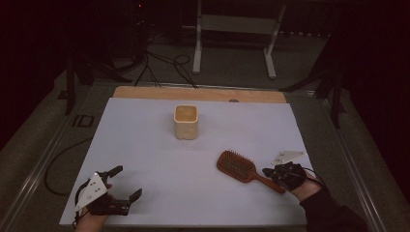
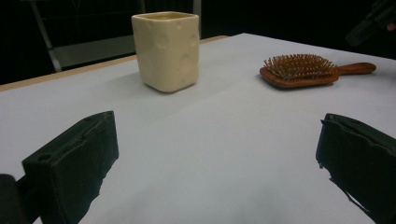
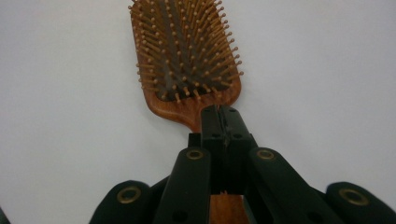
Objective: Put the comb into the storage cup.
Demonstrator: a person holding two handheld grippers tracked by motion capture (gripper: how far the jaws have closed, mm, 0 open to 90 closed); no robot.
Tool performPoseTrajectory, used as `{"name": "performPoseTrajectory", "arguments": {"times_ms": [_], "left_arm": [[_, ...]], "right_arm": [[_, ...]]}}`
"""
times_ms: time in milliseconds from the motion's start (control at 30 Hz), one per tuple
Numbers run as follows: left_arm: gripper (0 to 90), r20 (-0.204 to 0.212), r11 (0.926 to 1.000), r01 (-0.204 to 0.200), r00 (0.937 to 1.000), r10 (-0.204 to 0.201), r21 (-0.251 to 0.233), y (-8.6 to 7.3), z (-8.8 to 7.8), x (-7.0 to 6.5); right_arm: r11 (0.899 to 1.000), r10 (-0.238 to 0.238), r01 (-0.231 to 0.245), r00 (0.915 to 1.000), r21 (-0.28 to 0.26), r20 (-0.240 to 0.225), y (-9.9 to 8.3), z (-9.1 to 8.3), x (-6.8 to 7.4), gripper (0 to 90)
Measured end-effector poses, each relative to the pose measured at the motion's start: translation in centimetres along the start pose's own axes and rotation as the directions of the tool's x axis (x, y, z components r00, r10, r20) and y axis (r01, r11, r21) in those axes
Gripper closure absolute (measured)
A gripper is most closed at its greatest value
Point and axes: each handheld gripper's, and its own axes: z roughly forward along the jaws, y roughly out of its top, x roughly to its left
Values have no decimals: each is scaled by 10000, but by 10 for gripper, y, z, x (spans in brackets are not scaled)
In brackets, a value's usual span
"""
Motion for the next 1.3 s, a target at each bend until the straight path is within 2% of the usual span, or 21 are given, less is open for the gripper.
{"name": "performPoseTrajectory", "arguments": {"times_ms": [267,367,500,633,767,867,933,1000,1133,1167,1300], "left_arm": [[0,-22,10000,49,10000,-49,-57,0,0,0],[0,-39,10000,28,10000,-28,-7,0,0,0],[0,-31,10000,58,10000,-58,-56,0,0,1],[0,-30,9999,77,10000,-78,-69,0,0,1],[0,-53,10000,51,10000,-51,-47,0,-1,1],[0,-75,10000,37,10000,-38,-41,0,-1,1],[0,-70,10000,2,10000,-2,-8,0,-1,1],[0,-65,10000,22,10000,-22,-45,0,-1,1],[0,-62,10000,22,10000,-22,-21,0,-1,1],[0,-47,10000,38,10000,-38,-47,0,-1,1],[0,-37,10000,24,10000,-24,-13,-1,-1,1]], "right_arm": [[9965,-667,678,9975,481,-253,10,0,-8,900],[9943,-846,876,9951,601,-509,13,1,-10,900],[9828,-1566,1642,9836,851,-897,15,4,-12,846],[9703,-1936,2094,9724,1208,-1301,17,9,-11,779],[9632,-2067,2277,9672,1430,-1477,19,14,-11,648],[9618,-2007,2245,9674,1569,-1542,19,19,-10,524],[9622,-1895,2190,9653,1620,-1795,20,22,-12,452],[9583,-1888,2243,9621,1769,-1968,20,25,-12,370],[9572,-1780,2226,9568,1851,-2298,21,33,-13,279],[9558,-1721,2183,9585,1970,-2271,20,35,-13,242],[9459,-1934,2463,9507,2113,-2425,19,41,-12,161]]}}
